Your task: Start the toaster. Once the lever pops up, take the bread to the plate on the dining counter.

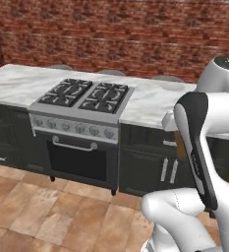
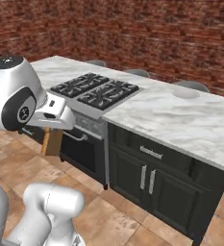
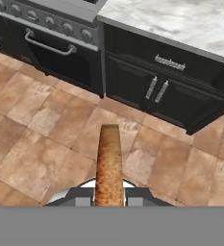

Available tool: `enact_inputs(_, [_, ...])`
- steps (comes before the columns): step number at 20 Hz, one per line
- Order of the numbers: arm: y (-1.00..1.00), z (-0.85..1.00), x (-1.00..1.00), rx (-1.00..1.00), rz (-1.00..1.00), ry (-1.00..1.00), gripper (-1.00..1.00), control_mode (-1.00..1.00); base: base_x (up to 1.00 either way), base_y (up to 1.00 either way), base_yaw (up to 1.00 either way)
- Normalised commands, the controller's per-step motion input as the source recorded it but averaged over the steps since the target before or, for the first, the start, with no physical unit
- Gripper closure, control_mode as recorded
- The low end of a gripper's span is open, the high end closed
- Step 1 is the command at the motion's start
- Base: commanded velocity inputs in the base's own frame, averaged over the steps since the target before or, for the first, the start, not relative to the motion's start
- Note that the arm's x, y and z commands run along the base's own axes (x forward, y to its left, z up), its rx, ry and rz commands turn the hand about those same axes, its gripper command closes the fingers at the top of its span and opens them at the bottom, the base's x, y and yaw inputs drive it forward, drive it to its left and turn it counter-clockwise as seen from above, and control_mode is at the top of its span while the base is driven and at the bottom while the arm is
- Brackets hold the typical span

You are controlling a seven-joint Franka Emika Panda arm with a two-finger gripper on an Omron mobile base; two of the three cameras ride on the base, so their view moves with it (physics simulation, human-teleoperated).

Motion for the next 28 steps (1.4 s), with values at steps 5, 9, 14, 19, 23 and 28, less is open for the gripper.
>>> enact_inputs(5, [0.0, 0.0, 0.0, 0.0, 0.0, 0.0, 1.0, 1.0, -0.06, -1.0, -0.03])
enact_inputs(9, [0.0, 0.0, 0.0, 0.0, 0.0, 0.0, 1.0, 1.0, 0.0, -1.0, -0.02])
enact_inputs(14, [0.0, 0.0, 0.0, 0.0, 0.0, 0.0, 1.0, 1.0, 0.23, -1.0, 0.0])
enact_inputs(19, [0.0, 0.0, 0.0, 0.0, 0.0, 0.0, 1.0, 1.0, 0.47, -1.0, 0.0])
enact_inputs(23, [0.0, 0.0, 0.0, 0.0, 0.0, 0.0, 1.0, 1.0, 0.56, -1.0, 0.0])
enact_inputs(28, [0.0, 0.0, 0.0, 0.0, 0.0, 0.0, 1.0, 1.0, 0.33, -1.0, 0.03])
